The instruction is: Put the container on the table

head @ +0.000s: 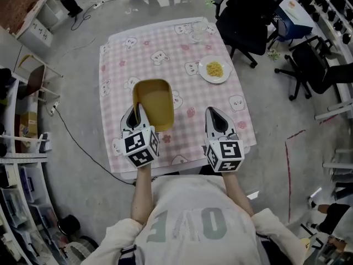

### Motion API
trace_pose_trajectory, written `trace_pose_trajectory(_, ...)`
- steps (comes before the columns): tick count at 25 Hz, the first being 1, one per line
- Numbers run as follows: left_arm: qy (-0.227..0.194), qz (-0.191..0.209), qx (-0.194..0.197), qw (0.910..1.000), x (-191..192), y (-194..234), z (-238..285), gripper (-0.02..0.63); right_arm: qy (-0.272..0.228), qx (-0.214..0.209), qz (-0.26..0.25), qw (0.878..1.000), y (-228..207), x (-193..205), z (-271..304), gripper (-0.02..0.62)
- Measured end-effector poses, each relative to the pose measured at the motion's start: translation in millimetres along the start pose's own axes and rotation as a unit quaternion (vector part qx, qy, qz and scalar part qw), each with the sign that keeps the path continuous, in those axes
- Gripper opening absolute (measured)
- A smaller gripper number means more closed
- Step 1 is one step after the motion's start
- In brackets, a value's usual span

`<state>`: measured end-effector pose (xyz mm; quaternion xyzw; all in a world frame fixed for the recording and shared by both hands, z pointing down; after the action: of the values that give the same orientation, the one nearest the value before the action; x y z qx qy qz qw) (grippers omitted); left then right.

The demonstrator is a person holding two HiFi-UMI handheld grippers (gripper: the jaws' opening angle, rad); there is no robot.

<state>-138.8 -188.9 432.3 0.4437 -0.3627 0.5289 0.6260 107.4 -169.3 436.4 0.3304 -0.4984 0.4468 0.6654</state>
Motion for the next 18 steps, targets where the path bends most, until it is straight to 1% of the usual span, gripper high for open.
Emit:
trace_pose_trajectory(1,0.012,0.002,0.004,0.9999,-3,0,7,0.029,0.003,0.001,0.0,1.0,-1,0,-1,0.029)
trace_pose_trajectory(4,0.073,0.008,0.024,0.997,-7,-2,37,0.029,0.012,-0.002,-0.001,1.0,-6,1,-1,0.029)
trace_pose_trajectory(6,0.097,0.005,0.025,0.995,-6,2,56,0.029,0.017,-0.004,-0.002,1.0,-7,3,-1,0.029)
trace_pose_trajectory(10,0.133,-0.013,0.009,0.991,11,14,92,0.029,0.025,-0.008,-0.003,1.0,-11,6,-4,0.029)
trace_pose_trajectory(11,0.144,-0.013,0.004,0.9894,18,17,100,0.029,0.028,-0.008,-0.003,1.0,-11,8,-5,0.029)
trace_pose_trajectory(15,0.18,0.013,-0.02,0.9834,44,30,132,0.029,0.041,-0.007,-0.001,0.999,-11,14,-7,0.029)
trace_pose_trajectory(18,0.197,-0.003,-0.024,0.9801,54,35,148,0.029,0.05,-0.003,-0.001,0.999,-14,18,-9,0.029)
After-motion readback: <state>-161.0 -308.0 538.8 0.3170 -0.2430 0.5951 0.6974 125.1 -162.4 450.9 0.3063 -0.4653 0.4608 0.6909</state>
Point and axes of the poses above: the fingertips, and each gripper's own axes: z forward along the fingers, y to its left, x out of its underside, the point moved 4 cm from there along -z, backward along the fingers, and after that the axes turned 7 degrees about -z, right-handed, at the moved point
